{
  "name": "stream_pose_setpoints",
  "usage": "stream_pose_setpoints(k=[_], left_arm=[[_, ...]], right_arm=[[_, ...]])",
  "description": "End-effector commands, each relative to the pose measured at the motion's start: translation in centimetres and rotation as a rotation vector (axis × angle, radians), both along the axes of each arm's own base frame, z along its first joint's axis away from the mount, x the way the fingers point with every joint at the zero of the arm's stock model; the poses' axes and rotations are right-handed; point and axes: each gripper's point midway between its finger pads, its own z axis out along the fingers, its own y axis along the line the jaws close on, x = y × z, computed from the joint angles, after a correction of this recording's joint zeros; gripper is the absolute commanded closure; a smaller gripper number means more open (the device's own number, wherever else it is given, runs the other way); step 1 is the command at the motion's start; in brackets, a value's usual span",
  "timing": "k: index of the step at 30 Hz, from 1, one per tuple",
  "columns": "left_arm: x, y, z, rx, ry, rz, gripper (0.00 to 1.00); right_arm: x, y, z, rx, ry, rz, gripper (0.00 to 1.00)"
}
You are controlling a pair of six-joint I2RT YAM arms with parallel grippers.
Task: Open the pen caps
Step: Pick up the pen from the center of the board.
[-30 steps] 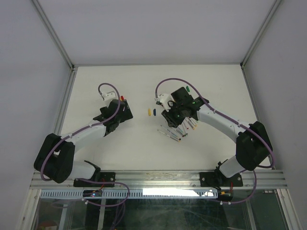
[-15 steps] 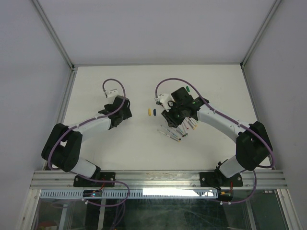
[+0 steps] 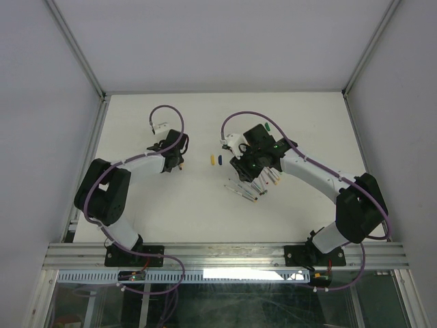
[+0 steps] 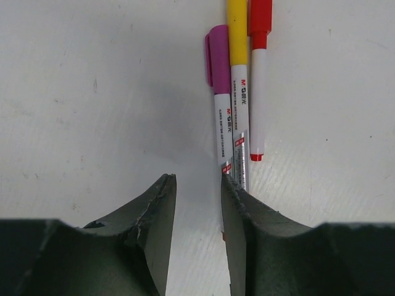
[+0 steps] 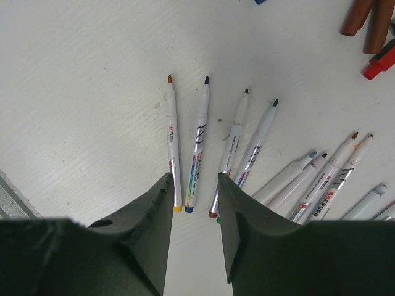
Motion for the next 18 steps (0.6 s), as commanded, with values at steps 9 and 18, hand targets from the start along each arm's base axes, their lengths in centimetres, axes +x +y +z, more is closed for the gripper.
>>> stream_pose_setpoints(k=[9, 18], left_arm=[[2.2, -0.8, 0.8, -0.02, -0.017, -0.027, 0.61], [1.8, -0.4, -0.3, -0.024, 0.013, -0.02, 0.61]], right_arm=[[0.6, 0.7, 1.8, 0.058, -0.052, 0.02, 0.63], [0.5, 0.8, 1.8, 0.06, -0.051, 0.022, 0.63]])
